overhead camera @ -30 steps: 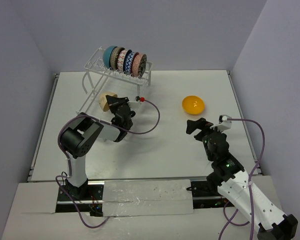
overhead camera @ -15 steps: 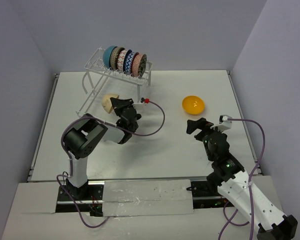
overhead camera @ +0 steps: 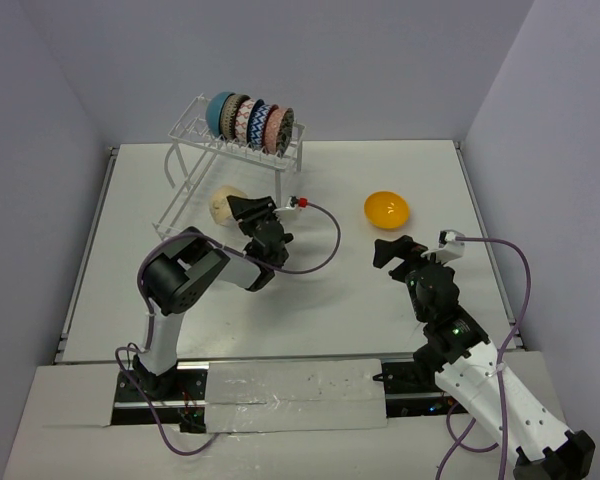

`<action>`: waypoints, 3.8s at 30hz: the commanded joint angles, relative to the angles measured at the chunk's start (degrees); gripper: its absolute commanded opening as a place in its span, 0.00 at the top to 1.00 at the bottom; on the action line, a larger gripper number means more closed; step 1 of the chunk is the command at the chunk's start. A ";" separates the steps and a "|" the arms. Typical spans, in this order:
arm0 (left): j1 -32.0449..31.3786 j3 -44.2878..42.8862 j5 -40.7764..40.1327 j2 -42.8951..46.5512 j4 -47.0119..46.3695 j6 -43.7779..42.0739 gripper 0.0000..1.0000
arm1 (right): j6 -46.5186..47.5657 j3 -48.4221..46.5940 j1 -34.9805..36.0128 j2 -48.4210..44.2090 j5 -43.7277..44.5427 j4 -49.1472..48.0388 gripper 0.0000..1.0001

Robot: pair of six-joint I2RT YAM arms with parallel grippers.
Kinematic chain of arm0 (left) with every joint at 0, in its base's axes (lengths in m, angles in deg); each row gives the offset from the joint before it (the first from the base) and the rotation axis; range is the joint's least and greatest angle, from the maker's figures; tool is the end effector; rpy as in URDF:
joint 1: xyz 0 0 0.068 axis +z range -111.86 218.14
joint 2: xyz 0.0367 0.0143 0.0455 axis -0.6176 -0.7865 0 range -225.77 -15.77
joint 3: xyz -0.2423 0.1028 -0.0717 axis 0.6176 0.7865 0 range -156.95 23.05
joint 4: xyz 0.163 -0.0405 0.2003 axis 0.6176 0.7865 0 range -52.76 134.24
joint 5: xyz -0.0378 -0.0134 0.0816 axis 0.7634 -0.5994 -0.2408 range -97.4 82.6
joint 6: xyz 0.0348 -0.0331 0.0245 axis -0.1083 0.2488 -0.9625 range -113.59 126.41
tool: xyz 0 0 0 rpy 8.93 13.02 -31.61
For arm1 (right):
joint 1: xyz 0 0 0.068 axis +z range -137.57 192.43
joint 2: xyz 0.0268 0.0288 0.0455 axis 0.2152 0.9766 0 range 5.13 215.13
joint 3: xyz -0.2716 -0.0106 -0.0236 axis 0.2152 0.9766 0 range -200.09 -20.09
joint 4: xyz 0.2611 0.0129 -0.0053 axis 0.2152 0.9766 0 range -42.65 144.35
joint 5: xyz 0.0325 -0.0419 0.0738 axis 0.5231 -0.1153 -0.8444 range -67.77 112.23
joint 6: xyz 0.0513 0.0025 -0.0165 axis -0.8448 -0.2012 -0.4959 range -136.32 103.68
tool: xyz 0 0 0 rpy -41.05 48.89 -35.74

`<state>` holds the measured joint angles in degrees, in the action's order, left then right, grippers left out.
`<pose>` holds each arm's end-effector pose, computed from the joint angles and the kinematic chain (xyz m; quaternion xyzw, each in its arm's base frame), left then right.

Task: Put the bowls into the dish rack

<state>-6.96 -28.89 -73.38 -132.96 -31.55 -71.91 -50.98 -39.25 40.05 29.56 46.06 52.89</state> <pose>0.2956 -0.2505 0.1564 0.3179 0.6216 0.5320 0.4791 0.1252 0.0492 0.2399 0.1776 0.7445 0.1863 0.6160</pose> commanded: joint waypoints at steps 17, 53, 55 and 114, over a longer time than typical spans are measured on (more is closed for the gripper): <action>-4.73 -6.58 -0.47 1.26 34.15 31.20 0.55 | -0.06 0.26 -0.81 -0.17 -0.37 -2.03 0.00; -0.60 -17.84 22.03 7.50 65.81 58.37 0.19 | 0.20 0.26 -1.07 -0.26 -0.28 -1.94 0.00; -0.08 -17.76 23.17 8.29 65.81 59.16 0.19 | 0.20 0.17 -1.07 0.01 -0.37 -2.02 0.00; 16.98 1.23 60.88 64.01 81.01 98.80 0.01 | -17.03 -38.15 -27.18 72.69 -12.32 4.13 0.49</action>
<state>9.56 -26.79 -14.69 -69.48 51.66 25.68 -67.06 -74.98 13.18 101.99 33.02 59.31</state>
